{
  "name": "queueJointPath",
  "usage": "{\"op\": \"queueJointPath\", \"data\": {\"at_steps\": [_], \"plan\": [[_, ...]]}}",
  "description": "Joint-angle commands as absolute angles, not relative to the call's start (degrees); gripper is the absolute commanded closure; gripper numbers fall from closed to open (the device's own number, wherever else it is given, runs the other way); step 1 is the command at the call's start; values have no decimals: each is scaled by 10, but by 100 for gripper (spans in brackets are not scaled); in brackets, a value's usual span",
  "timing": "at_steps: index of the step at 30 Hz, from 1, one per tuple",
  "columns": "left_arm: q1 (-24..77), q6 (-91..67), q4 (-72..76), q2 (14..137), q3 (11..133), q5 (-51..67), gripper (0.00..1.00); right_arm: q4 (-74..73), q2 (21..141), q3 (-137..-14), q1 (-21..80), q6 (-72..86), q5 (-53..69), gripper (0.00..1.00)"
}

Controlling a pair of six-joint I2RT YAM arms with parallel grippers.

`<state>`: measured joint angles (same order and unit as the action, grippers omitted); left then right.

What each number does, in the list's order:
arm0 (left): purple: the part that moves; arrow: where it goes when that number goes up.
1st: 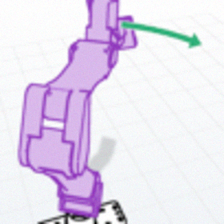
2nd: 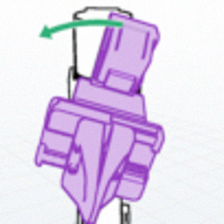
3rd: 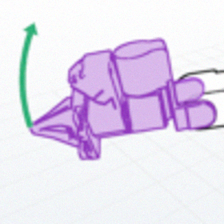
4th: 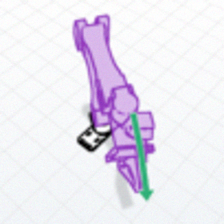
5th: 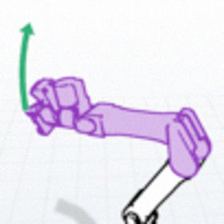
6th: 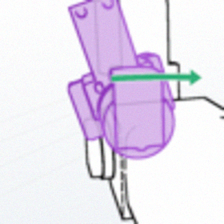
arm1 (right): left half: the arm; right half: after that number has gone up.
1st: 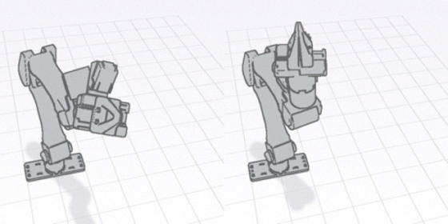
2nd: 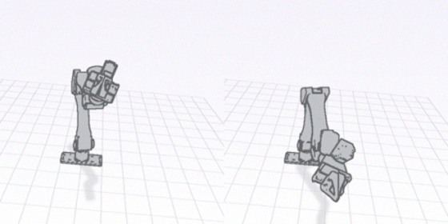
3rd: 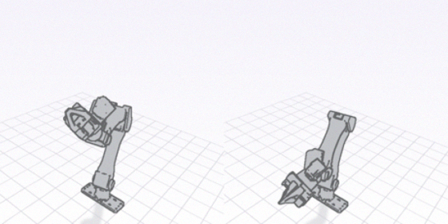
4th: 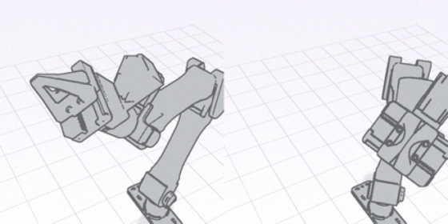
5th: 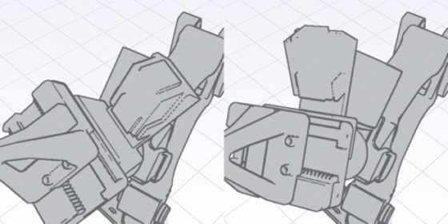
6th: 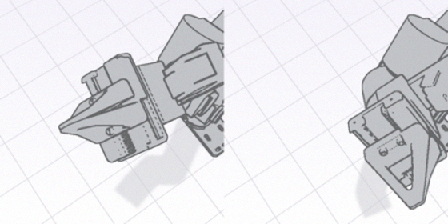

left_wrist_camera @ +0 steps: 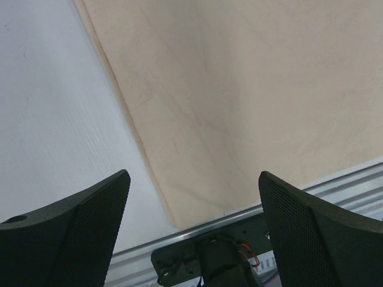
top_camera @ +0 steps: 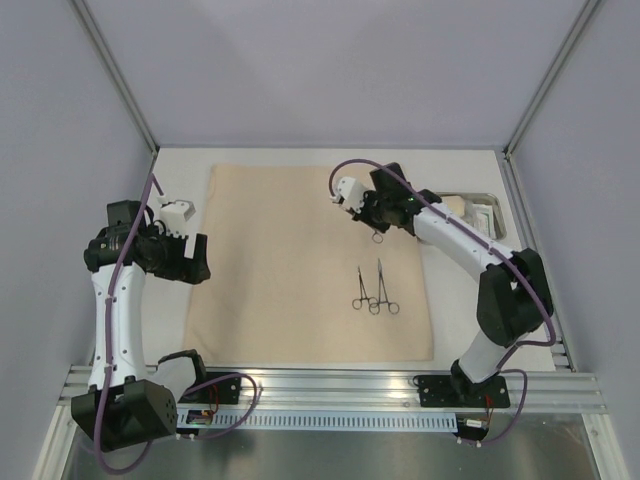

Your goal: Prepare the surgical pack

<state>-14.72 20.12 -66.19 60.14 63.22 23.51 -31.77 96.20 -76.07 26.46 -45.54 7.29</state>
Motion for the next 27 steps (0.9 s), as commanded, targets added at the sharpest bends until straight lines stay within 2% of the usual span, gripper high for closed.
{"op": "queueJointPath", "data": {"at_steps": [1,6,12,17,27], "plan": [[-149,215,-649,610,662,227,3,-337,936,-762,214,-632,41,99],[-149,217,-635,634,670,213,3,-356,951,-780,129,-709,-23,100],[-149,217,-632,652,695,209,3,-301,948,-757,55,-796,-10,99],[-149,229,-638,671,708,218,3,-290,961,-754,34,-836,9,100],[-149,270,-647,677,732,272,3,-181,939,-642,12,-883,1,100]]}}
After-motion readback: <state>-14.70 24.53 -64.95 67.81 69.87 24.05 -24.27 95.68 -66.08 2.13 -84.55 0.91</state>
